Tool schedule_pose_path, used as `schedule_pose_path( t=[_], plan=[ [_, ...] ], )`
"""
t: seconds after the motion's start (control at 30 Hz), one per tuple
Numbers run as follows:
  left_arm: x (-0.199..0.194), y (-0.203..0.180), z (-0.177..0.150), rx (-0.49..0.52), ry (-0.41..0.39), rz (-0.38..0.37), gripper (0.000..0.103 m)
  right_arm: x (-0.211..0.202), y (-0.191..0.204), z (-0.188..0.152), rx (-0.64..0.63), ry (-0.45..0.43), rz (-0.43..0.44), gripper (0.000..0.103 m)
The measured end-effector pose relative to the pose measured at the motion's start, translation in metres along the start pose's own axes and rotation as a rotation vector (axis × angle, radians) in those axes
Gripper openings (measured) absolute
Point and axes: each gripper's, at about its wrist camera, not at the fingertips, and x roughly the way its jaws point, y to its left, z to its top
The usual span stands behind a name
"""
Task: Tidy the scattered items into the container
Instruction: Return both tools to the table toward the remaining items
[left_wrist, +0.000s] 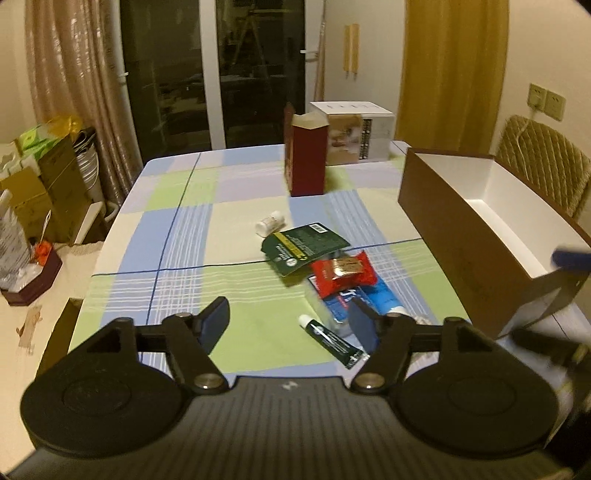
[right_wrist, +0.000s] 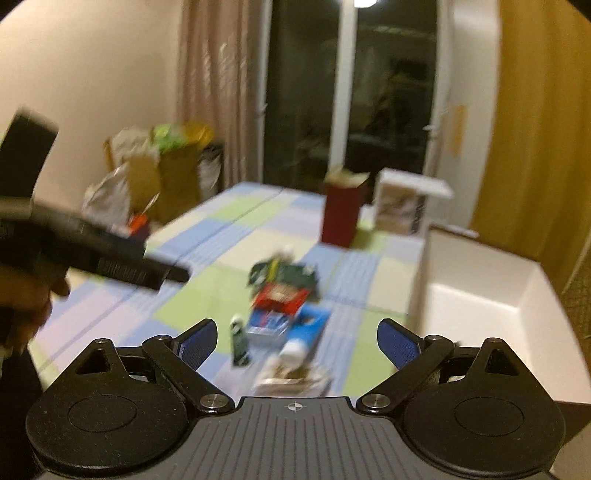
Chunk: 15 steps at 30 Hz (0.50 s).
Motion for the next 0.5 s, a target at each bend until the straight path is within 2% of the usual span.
schedule_pose_path(
  t=[0.27,0.5],
  plan=[
    [0.022,0.011,-0.011,-0.058,0.026,0.006,0.075,0.066,0.007,-0.025,-0.017,0.175,0.009,0.098],
    [0.045,0.014,-0.011,-0.086,0.034,0.005,0.080,0.094,0.004,-0.031,0.006,0.240,-0.021,0.098]
  ],
)
